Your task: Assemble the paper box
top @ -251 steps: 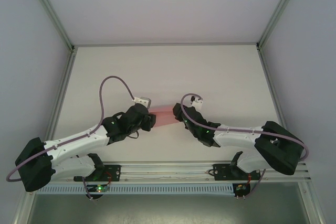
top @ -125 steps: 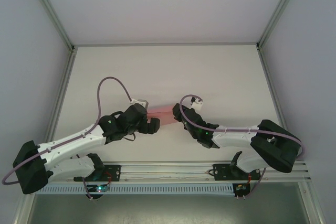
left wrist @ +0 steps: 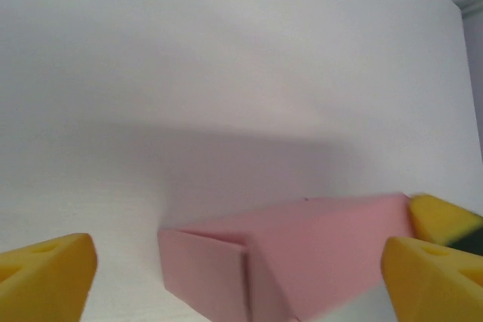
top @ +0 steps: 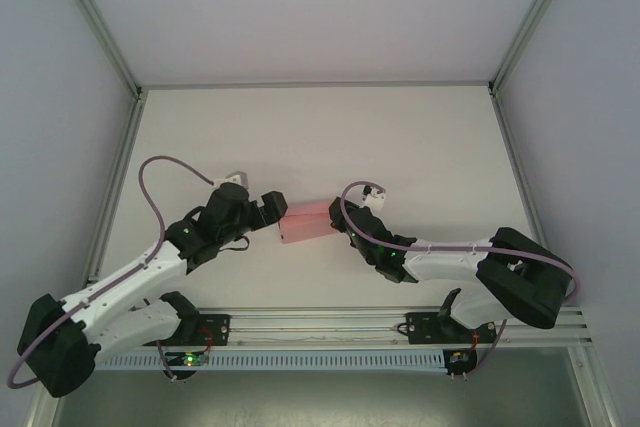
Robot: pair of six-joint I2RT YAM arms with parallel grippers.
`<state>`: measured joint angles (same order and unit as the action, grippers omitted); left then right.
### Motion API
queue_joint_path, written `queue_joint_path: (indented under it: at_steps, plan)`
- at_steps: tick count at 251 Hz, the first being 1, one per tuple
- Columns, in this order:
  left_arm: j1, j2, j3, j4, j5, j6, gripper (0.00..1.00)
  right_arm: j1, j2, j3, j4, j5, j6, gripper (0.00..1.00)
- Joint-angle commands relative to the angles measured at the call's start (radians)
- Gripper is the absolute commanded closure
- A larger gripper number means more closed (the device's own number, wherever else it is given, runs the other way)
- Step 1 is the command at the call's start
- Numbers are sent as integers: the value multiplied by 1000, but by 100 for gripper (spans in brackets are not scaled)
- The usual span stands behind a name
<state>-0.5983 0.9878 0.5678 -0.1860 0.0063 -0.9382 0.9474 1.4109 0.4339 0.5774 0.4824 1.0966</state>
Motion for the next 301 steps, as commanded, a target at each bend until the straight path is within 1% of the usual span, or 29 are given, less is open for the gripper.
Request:
queue_joint_path:
  at_steps: [1,25,44,50,63,81,98,110,129,141,150,162,179,198,210,219,230,245,254,267,273,274,278,289,296,301]
  plan:
    - [20,31,-49,191,94,-84,10,20,106,-75,-379,-74,-34,81]
    - [20,39,-62,200,114,-79,15,20,109,-71,-385,-69,-32,81]
    - [20,27,-109,237,121,-92,16,19,109,-69,-388,-71,-33,81]
    - [20,21,-125,247,122,-99,18,20,109,-70,-390,-71,-31,81]
    - [20,12,-160,275,139,-100,24,19,108,-74,-391,-71,-25,81]
    - [20,0,-203,288,124,-105,33,19,106,-82,-384,-71,-22,82]
    - [19,6,-243,313,89,-114,36,20,103,-86,-379,-71,-29,82]
    - [19,21,-260,336,74,-116,40,19,103,-87,-380,-72,-31,82]
    - [20,54,-269,361,77,-120,56,19,105,-89,-381,-66,-44,83]
    - [20,72,-270,380,92,-122,61,19,105,-91,-373,-61,-59,85]
    - [19,83,-277,402,106,-123,64,19,106,-99,-350,-62,-79,86]
    - [20,98,-288,424,116,-125,63,19,112,-114,-301,-63,-106,86]
    - [20,113,-308,442,121,-119,64,19,134,-145,-156,-69,-187,88]
    - [20,131,-349,491,130,-106,70,16,185,-224,25,-67,-240,88]
    - [20,136,-377,516,131,-95,71,9,217,-244,106,-90,-267,89]
    - [19,136,-397,534,129,-78,75,8,244,-248,152,-109,-284,90]
    - [19,130,-412,543,142,-40,75,7,271,-242,179,-136,-302,90]
    - [10,112,-420,516,113,1,77,5,302,-229,206,-161,-325,90]
    - [7,107,-432,523,95,11,82,5,309,-230,225,-161,-330,91]
    - [0,111,-453,558,81,33,87,4,308,-239,257,-160,-333,93]
    - [1,114,-460,565,75,37,91,4,301,-246,264,-158,-336,93]
    - [0,114,-460,567,75,37,92,4,300,-247,264,-158,-337,92]
    - [0,116,-462,569,75,42,94,5,293,-249,266,-154,-338,94]
    - [-3,120,-466,568,71,59,96,4,275,-254,256,-150,-352,94]
    - [-6,123,-472,568,63,68,100,4,266,-252,236,-148,-364,93]
    - [-6,123,-475,568,57,77,100,4,258,-249,217,-145,-371,93]
